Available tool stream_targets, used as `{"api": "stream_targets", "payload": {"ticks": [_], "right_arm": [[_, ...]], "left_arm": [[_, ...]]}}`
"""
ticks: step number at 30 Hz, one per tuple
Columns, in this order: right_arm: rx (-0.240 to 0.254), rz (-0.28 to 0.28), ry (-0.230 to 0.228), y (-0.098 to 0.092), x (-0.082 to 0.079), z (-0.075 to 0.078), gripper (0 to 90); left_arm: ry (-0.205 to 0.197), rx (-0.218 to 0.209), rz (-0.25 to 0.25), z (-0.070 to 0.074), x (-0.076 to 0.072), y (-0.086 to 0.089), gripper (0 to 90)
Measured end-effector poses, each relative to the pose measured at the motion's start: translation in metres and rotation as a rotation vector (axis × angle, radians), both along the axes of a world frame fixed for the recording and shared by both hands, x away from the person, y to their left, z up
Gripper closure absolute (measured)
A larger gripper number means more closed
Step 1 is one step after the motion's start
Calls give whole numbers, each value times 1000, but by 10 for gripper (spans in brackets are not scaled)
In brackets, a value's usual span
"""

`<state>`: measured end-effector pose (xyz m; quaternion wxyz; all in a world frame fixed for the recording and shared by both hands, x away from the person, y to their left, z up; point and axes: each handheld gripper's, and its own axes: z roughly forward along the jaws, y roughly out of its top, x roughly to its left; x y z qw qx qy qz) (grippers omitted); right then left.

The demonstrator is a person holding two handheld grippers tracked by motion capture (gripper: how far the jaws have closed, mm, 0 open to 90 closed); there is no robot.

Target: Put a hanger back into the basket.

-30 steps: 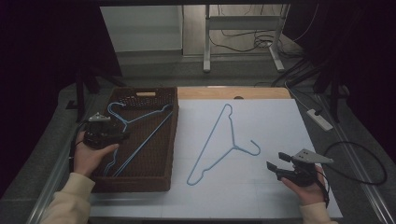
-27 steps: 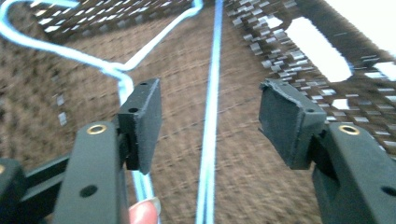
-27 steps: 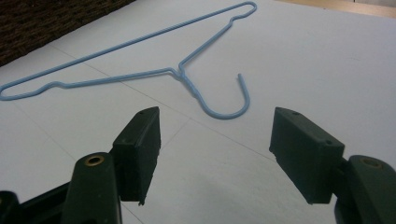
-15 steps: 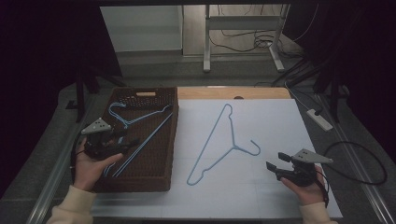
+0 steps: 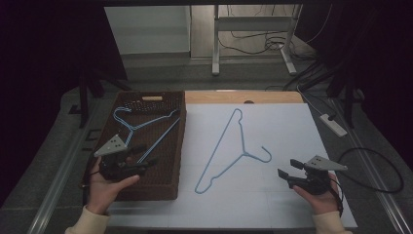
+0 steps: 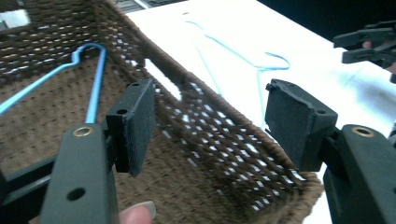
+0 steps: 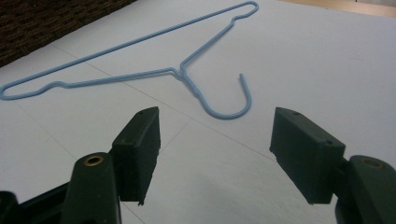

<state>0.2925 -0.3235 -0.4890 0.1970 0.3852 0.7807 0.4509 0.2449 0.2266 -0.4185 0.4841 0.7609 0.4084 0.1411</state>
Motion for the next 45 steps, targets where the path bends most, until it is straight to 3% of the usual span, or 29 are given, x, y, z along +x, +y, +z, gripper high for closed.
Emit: {"api": "stream_targets", "payload": {"ticks": [6,9,15,18,25,32,45], "right_arm": [[-3,4,-1,1,0,0,340],[-4,5,-4,0,-1,1,340],[-4,6,-11,1,-2,3,340],[-7,9,-11,2,-1,2,340],[-19,12,-11,5,0,2,341],[-27,17,-8,6,1,1,341],[-45,33,6,9,2,3,336]], "left_arm": [[-8,60,-24,-8,-8,-18,336],[-16,69,-23,-9,-11,-21,336],[-24,54,-15,-10,-13,-20,340],[-12,17,-19,-12,-13,-19,346],[-20,32,-17,-14,-13,-21,355],[-22,16,-11,-15,-13,-18,357],[-17,28,-40,-18,-19,-28,350]]}}
